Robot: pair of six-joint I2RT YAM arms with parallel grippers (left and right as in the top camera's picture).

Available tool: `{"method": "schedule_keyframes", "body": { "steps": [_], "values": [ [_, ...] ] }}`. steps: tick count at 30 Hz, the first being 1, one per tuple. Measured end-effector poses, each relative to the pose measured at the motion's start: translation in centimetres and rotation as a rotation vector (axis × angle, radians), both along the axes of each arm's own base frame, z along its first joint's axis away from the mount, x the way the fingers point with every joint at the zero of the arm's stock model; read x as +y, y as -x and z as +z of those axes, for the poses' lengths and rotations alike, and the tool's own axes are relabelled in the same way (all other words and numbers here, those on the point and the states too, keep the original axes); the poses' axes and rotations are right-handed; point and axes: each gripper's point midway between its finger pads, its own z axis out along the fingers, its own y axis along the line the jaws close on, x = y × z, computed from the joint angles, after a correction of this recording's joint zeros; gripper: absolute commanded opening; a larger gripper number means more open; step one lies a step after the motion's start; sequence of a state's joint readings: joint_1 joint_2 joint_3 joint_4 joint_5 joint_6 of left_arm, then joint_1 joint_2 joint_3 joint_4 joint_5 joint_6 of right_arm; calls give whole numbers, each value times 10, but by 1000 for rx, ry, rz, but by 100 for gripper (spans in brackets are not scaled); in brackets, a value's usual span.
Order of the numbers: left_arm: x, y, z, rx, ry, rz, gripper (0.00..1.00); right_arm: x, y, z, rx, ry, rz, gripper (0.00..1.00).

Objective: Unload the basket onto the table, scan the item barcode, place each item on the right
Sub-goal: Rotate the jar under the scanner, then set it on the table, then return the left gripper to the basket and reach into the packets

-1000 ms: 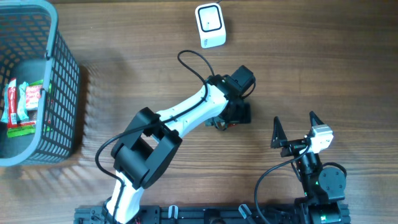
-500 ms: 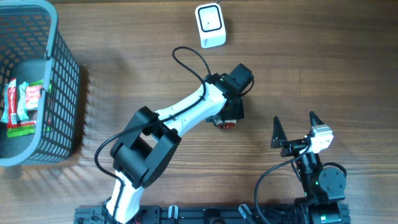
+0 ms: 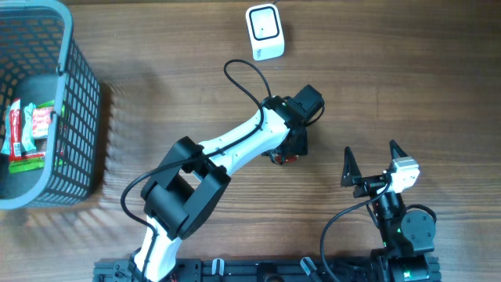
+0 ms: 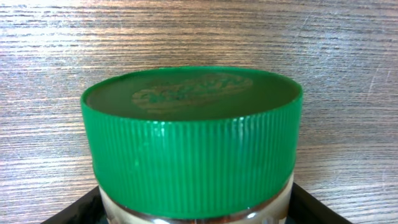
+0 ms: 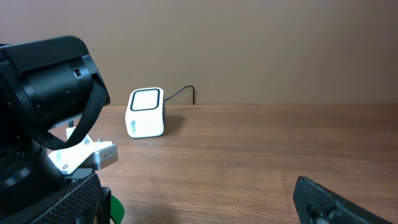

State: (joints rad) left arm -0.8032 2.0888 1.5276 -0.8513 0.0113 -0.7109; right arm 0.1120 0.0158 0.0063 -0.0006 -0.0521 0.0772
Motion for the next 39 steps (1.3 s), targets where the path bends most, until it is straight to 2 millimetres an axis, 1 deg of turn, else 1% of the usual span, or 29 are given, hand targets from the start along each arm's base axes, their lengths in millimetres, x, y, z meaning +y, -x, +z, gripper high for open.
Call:
{"method": "schedule_keyframes", "body": {
  "steps": [1,3,8,10,13,14,15,16,17,18,20,21,22,23,24,25,27,28,29,30,31,32,33,34,37,38,39],
  "values": [
    [0,0,0,1,-1,0,88,0,0,0,0,0,0,100],
    [1,0,0,-3,-5,-4,100,0,0,0,0,0,0,100],
    [3,-4,2,-8,-6,-7,100,0,0,0,0,0,0,100],
    [5,-16,14,-29,-3,-6,100,0,0,0,0,0,0,100],
    [17,-31,36,-62,-32,-6,100,0,0,0,0,0,0,100],
    [27,-51,68,-128,-41,-12,100,0,0,0,0,0,0,100],
    [31,-57,81,-154,-41,-11,100,0,0,0,0,0,0,100],
    [42,-61,94,-158,-69,-13,100,0,0,0,0,0,0,100],
    [63,-79,134,-234,-92,0,100,0,0,0,0,0,0,100],
    [78,-88,157,-274,-102,16,100,0,0,0,0,0,0,100],
    [118,-105,208,-372,-125,79,100,0,0,0,0,0,0,100],
    [149,-115,242,-446,-138,131,100,0,0,0,0,0,0,100],
    [174,-119,267,-504,-148,173,100,0,0,0,0,0,0,100],
    [204,-122,293,-568,-168,220,100,0,0,0,0,0,0,100],
    [231,-121,314,-620,-190,257,100,0,0,0,0,0,0,100],
    [257,-119,332,-664,-213,294,100,0,0,0,0,0,0,100],
    [308,-112,361,-736,-268,368,100,0,0,0,0,0,0,100],
    [331,-108,371,-761,-295,405,100,0,0,0,0,0,0,100],
    [347,-104,378,-774,-320,425,100,0,0,0,0,0,0,100],
    [377,-97,385,-782,-369,468,100,0,0,0,0,0,0,100],
    [393,-93,387,-777,-400,488,100,0,0,0,0,0,0,100],
    [415,-87,387,-763,-441,506,100,0,0,0,0,0,0,100],
    [441,-80,385,-734,-488,535,100,0,0,0,0,0,0,100],
    [451,-76,383,-715,-510,541,100,0,0,0,0,0,0,100],
    [495,-60,365,-607,-570,548,100,0,0,0,0,0,0,100],
    [498,-59,364,-597,-577,537,100,0,0,0,0,0,0,100],
    [518,-55,353,-559,-566,561,100,0,0,0,0,0,0,100]
  ]
}}
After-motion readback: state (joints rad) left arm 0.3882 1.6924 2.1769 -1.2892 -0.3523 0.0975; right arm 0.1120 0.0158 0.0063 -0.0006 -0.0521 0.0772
